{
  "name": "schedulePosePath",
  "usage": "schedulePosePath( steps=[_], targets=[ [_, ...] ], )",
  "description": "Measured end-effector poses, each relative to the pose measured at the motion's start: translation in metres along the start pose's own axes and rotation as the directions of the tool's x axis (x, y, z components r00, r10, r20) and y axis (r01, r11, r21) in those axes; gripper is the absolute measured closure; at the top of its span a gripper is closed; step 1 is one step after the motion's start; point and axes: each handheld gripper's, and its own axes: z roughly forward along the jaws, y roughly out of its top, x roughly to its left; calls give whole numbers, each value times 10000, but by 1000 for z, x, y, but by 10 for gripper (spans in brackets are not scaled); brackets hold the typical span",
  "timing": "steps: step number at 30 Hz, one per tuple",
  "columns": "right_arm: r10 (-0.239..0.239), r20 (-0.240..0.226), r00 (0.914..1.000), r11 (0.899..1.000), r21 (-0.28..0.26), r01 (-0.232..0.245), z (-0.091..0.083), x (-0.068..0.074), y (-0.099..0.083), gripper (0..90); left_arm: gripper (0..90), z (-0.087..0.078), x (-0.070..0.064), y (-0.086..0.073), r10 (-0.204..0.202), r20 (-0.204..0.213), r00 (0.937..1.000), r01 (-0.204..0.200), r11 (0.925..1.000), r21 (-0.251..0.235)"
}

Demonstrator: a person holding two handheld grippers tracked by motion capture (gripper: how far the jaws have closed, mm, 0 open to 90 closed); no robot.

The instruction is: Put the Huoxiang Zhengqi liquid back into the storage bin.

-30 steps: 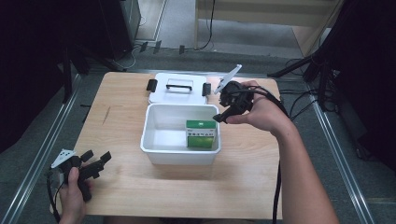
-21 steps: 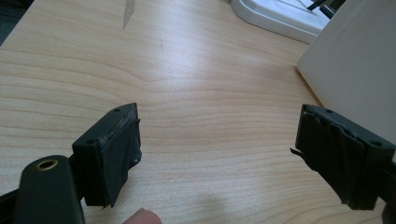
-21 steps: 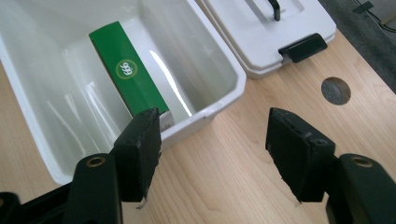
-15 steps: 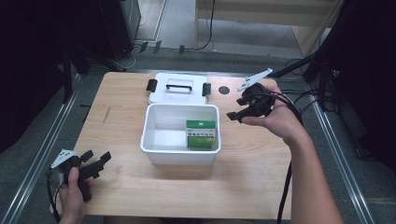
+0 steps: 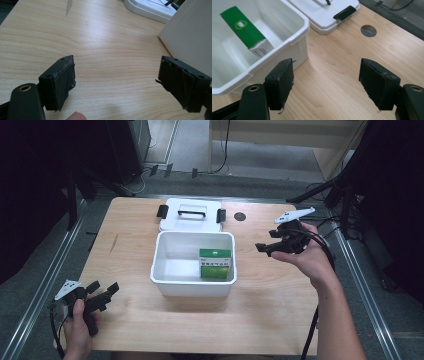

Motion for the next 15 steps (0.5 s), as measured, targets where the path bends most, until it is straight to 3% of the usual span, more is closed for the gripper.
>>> schedulePosePath(
  steps=[4, 9, 12, 15],
  targets=[
    [493, 367, 9981, 9982, -350, -480, 2, -5, -14, 276, 149, 0, 0, 0, -3, -1, 10000, 3, 10000, -3],
    [680, 716, 9951, 9949, -791, -623, 6, -6, -31, 266, 149, 0, 0, 0, 0, 2, 10000, 0, 10000, 3],
    [919, 947, 9913, 9910, -1059, -818, 8, -4, -41, 265, 149, 0, 0, 0, -3, -1, 10000, 3, 10000, 1],
    [1496, 1143, 9821, 9837, -1169, -1362, 11, -1, -50, 230, 149, 0, 0, 0, 5, 0, 10000, -5, 10000, 0]
  ],
)
